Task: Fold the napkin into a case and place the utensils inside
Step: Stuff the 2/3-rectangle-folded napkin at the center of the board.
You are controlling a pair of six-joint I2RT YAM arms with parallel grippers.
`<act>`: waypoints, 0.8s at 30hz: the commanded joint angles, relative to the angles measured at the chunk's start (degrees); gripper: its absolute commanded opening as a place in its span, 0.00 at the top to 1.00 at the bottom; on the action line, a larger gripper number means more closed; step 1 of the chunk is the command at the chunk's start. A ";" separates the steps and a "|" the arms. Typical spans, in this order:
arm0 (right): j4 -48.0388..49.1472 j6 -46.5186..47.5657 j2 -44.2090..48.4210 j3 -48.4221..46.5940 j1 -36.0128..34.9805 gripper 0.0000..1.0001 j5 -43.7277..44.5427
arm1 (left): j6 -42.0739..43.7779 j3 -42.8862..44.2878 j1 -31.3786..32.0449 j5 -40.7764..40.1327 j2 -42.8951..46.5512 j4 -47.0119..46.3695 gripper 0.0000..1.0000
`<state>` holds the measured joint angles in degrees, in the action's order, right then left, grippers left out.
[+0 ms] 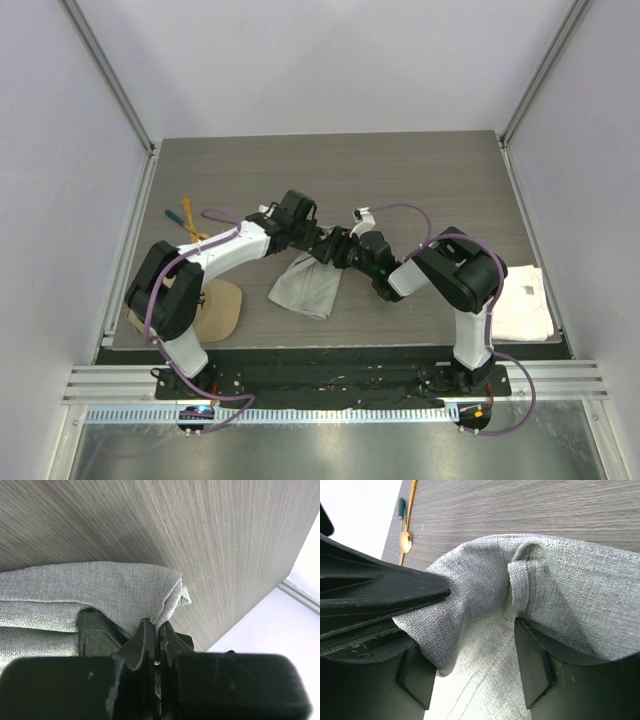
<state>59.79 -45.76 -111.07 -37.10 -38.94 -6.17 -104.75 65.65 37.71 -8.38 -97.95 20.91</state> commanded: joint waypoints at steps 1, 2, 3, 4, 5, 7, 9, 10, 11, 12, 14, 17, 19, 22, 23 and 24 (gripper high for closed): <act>0.16 2.07 1.46 -4.38 -0.09 0.36 1.43 | -0.20 -0.96 0.61 2.75 1.45 -0.95 1.00; -0.81 2.42 1.64 -4.30 -0.09 0.35 0.56 | 0.59 -0.79 0.43 3.19 1.19 -0.69 1.00; -3.51 3.21 2.08 -4.21 -0.09 0.34 0.11 | 1.47 -0.52 -0.09 3.63 1.01 -0.43 1.00; -5.28 4.00 3.04 -4.03 -0.09 0.33 -0.32 | 3.91 0.18 -0.27 3.90 0.57 -0.34 1.00; -6.34 4.79 3.66 -3.25 -0.09 0.32 -0.85 | 5.24 0.44 -0.53 4.07 0.48 -0.17 1.00; -8.80 6.90 5.85 -2.01 0.35 0.30 -3.22 | 8.84 1.75 -1.24 4.08 0.04 1.32 1.00; -14.57 8.14 7.00 -1.66 0.88 0.26 -6.02 | 16.22 3.08 -2.03 5.04 -1.10 2.29 1.00; -16.35 8.66 8.22 -1.57 1.23 0.26 -7.00 | 18.24 5.00 -2.12 4.69 -1.62 5.17 1.00; -17.94 9.62 8.76 -1.57 2.02 0.26 -7.88 | 22.96 5.80 -2.29 4.43 -2.93 6.15 1.00; -22.57 10.68 9.63 -1.92 2.46 0.26 -9.37 | 25.27 6.85 -2.47 3.91 -3.64 7.47 1.00; -25.15 11.48 12.43 -1.48 3.77 0.25 -11.74 | 29.58 10.10 -2.47 3.02 -5.14 11.60 1.00; -32.79 11.83 15.60 -3.24 5.53 0.26 -15.26 | 34.61 12.83 -2.47 1.88 -7.95 14.95 1.00; -36.05 11.48 17.10 -3.24 7.38 0.27 -16.93 | 36.46 12.49 -2.38 1.62 -7.96 13.99 1.00; -38.25 10.78 18.87 -3.41 10.19 0.31 -18.87 | 37.77 11.87 -2.21 1.00 -6.91 11.97 1.00; -38.87 10.69 18.96 -3.68 10.98 0.33 -19.40 | 37.95 12.05 -2.21 0.56 -6.90 12.05 1.00; -40.00 11.21 18.78 -4.11 11.51 0.37 -19.75 | 38.13 12.31 -2.21 0.47 -6.73 11.70 1.00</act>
<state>25.34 -35.92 -94.72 -38.83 -29.87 -21.85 -71.42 76.58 35.55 -5.80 -105.80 31.92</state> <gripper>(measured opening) 0.690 0.051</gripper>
